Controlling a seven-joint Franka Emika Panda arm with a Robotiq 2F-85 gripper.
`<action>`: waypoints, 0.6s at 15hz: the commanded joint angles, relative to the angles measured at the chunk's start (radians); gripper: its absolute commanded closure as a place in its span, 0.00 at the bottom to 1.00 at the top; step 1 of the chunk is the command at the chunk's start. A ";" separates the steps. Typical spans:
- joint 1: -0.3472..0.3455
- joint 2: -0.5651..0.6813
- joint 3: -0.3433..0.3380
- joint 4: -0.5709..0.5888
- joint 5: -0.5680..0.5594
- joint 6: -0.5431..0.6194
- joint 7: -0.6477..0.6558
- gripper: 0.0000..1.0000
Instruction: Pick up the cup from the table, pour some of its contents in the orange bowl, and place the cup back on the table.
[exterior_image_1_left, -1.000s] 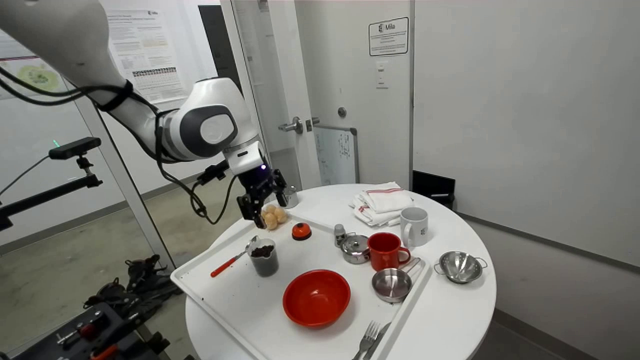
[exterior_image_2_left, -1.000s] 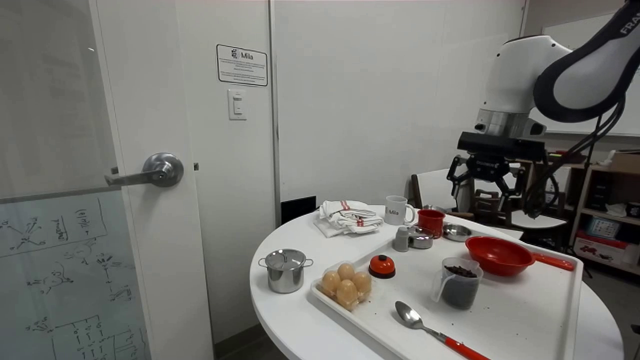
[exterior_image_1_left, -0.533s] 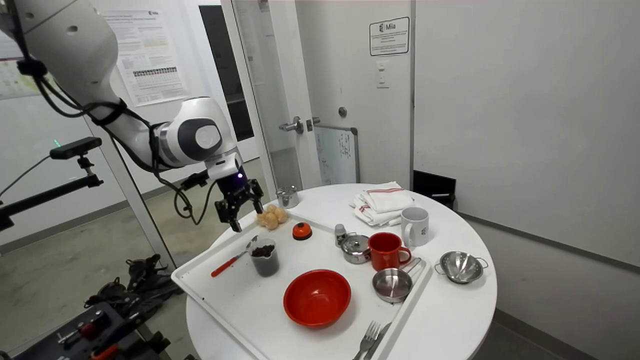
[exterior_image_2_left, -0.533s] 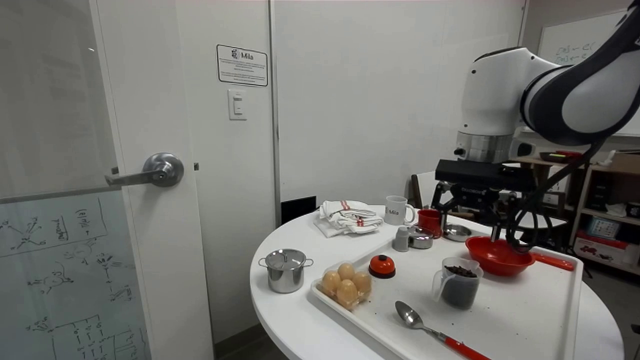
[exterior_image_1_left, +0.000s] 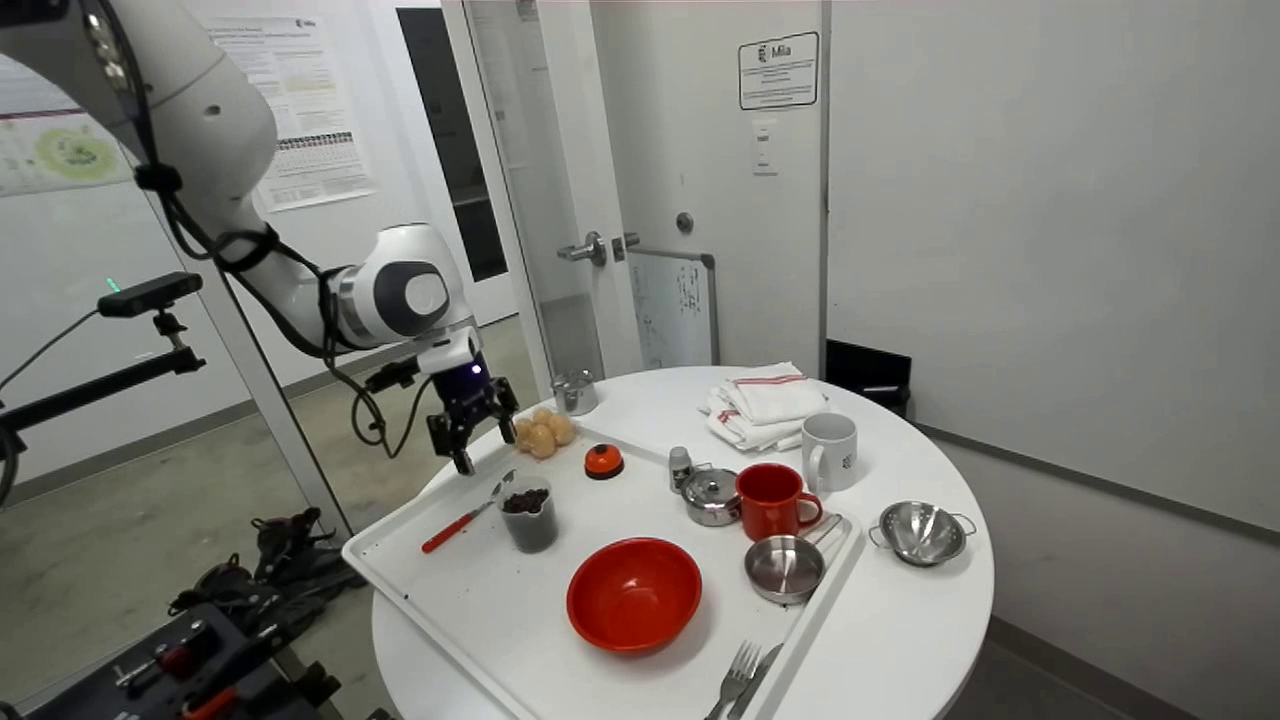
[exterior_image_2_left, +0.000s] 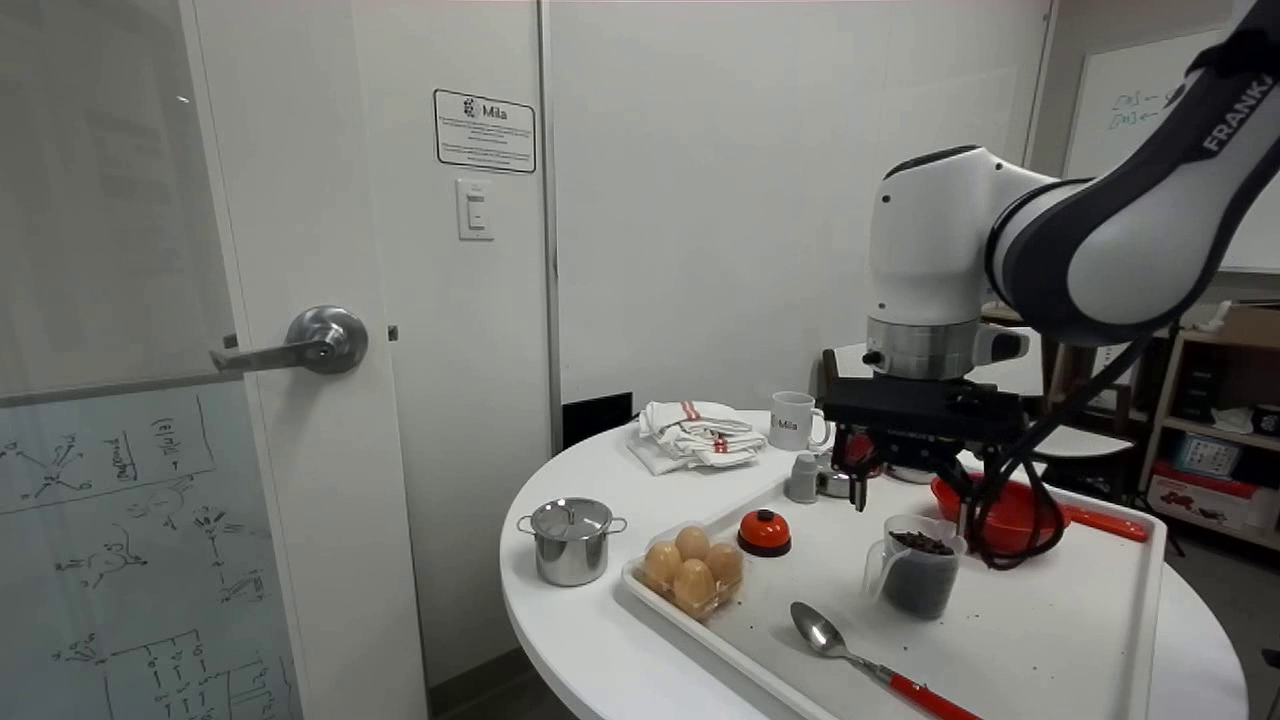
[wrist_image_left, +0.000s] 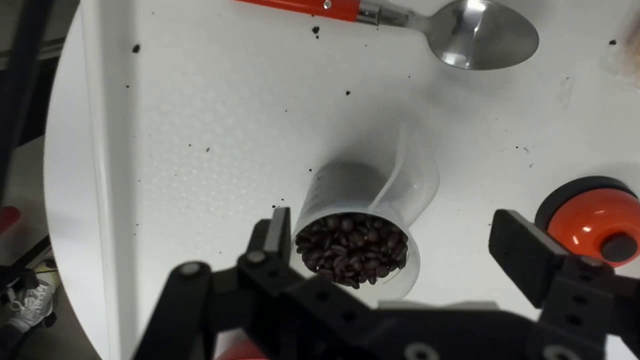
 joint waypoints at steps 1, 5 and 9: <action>0.000 0.097 -0.027 0.088 0.066 -0.009 0.044 0.00; -0.011 0.159 -0.038 0.142 0.160 -0.011 0.062 0.00; -0.011 0.186 -0.042 0.169 0.201 -0.011 0.050 0.33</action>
